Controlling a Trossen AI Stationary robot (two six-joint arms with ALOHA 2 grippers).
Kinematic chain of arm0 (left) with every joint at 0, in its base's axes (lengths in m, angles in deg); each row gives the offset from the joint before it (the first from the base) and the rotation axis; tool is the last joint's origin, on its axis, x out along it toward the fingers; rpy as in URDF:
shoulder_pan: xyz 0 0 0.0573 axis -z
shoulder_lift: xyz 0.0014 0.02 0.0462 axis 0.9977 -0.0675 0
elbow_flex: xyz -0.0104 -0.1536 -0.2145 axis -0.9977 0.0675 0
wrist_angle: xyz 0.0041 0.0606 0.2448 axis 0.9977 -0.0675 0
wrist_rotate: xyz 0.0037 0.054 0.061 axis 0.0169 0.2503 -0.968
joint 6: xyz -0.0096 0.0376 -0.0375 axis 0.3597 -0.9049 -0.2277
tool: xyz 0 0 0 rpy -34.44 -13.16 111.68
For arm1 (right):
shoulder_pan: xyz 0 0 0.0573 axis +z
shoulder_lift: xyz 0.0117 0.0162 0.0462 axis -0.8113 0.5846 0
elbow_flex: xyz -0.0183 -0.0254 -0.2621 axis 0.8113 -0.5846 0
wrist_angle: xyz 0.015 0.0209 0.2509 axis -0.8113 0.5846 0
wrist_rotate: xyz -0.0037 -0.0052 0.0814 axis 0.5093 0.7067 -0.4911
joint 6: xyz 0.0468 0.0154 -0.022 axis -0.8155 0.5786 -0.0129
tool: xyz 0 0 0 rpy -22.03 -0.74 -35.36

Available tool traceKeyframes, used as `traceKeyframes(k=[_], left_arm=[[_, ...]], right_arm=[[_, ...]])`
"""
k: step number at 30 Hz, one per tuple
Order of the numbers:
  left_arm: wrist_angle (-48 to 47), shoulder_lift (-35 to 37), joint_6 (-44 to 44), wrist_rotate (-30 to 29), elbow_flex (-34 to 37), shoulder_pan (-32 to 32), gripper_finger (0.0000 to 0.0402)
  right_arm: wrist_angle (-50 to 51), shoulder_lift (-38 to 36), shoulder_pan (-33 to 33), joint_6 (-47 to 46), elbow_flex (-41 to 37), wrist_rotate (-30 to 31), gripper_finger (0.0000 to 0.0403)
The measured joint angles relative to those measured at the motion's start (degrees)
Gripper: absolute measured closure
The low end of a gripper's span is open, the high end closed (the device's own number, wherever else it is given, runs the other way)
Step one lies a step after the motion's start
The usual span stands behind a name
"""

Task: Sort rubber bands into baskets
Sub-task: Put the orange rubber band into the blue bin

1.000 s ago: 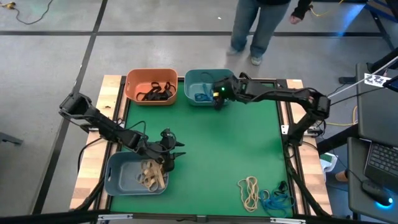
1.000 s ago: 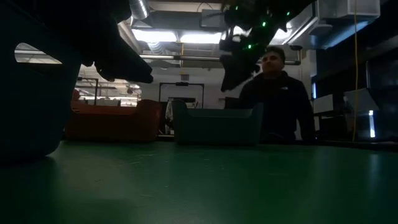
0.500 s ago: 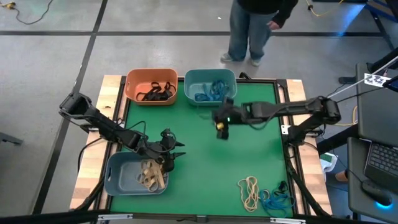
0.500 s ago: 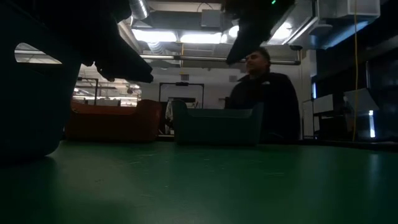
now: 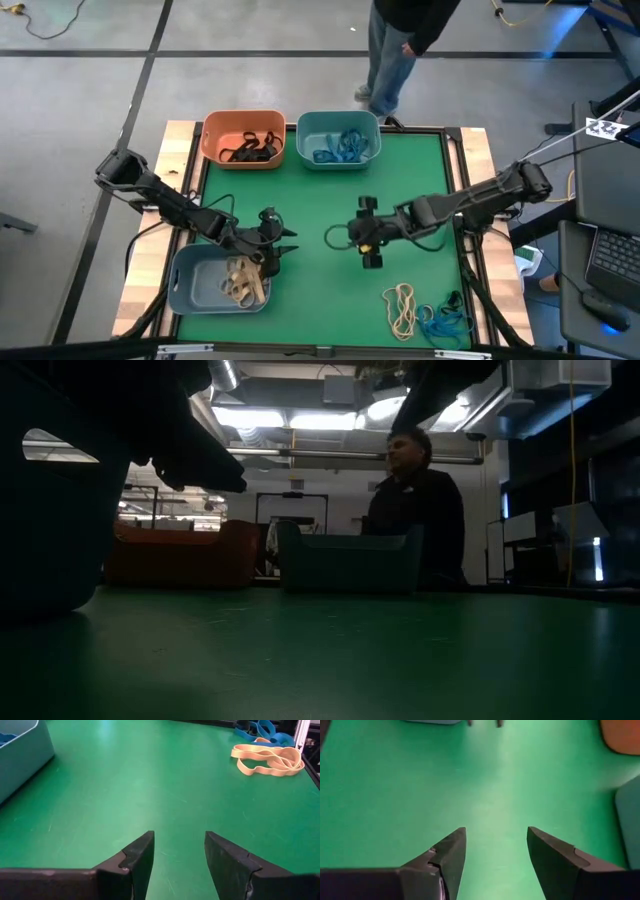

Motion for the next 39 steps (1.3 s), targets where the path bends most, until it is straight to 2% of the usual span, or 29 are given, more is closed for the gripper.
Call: traceKeyframes(k=[4, 15, 25, 39], left_arm=[[0.11, 0.0, 0.07, 1.87, 0.0, -0.02, 0.0231], [0.69, 0.0, 0.07, 2.08, 0.0, -0.11, 0.0231], [7.72, -0.03, -0.54, 1.88, -0.44, 1.23, 0.0231], [6.86, -9.73, -3.54, 1.88, -9.05, 3.5, 0.0231]], right_arm=[[0.0, 0.01, 2.21, -0.79, 0.0, 0.05, 0.0194], [0.02, 0.02, 9.04, -3.63, 0.0, -0.01, 0.0194], [-0.09, 0.04, 16.12, -9.82, -0.51, 0.03, 0.0194], [-0.6, 0.11, 17.57, -21.92, -10.23, 1.71, 0.0194]])
